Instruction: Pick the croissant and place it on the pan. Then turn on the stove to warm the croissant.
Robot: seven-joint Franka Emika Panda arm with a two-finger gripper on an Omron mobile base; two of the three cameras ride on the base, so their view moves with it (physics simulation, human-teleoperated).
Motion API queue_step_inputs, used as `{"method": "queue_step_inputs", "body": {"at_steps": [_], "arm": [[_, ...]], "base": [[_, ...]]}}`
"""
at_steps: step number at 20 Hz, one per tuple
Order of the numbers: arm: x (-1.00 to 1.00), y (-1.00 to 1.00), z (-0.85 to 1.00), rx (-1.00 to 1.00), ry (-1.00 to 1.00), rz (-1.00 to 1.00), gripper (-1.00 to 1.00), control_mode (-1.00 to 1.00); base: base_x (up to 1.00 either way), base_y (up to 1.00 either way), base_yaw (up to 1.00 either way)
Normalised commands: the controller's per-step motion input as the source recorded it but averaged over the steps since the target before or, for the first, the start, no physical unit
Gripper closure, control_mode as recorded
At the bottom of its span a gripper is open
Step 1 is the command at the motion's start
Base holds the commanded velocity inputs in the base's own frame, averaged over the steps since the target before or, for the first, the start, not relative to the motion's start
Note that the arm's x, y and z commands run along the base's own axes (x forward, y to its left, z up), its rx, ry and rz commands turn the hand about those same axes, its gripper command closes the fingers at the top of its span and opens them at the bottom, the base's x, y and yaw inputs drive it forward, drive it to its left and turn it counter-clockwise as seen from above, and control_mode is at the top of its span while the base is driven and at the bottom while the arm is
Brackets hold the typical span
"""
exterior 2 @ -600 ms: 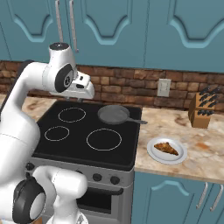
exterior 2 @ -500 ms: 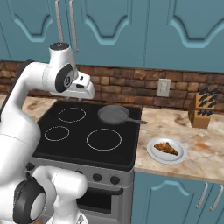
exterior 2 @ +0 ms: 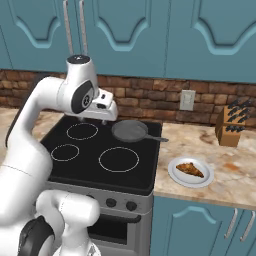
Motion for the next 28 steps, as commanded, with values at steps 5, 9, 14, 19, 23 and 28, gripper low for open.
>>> {"method": "queue_step_inputs", "body": {"at_steps": [5,9,14,19,23,28], "arm": [[0.0,-0.52,-0.13,0.0,0.03,0.0,-1.0,-1.0],[0.0,-0.63,-0.26,0.0,0.04,0.0,-1.0,-1.0],[0.0,-0.55,-0.35,-0.03,0.0,0.01,-1.0,-1.0],[0.0,-0.56,-0.35,-0.03,0.0,0.06,-1.0,-1.0],[-0.01,-0.57,-0.31,-0.01,0.01,0.11,-1.0,-1.0],[-0.03,-0.58,-0.27,0.0,0.0,0.11,-1.0,-1.0]], "base": [[0.0,0.0,0.0],[0.0,0.0,0.0],[0.0,0.0,0.0],[0.0,0.0,0.0],[0.0,0.0,0.0],[0.0,0.0,0.0]]}}
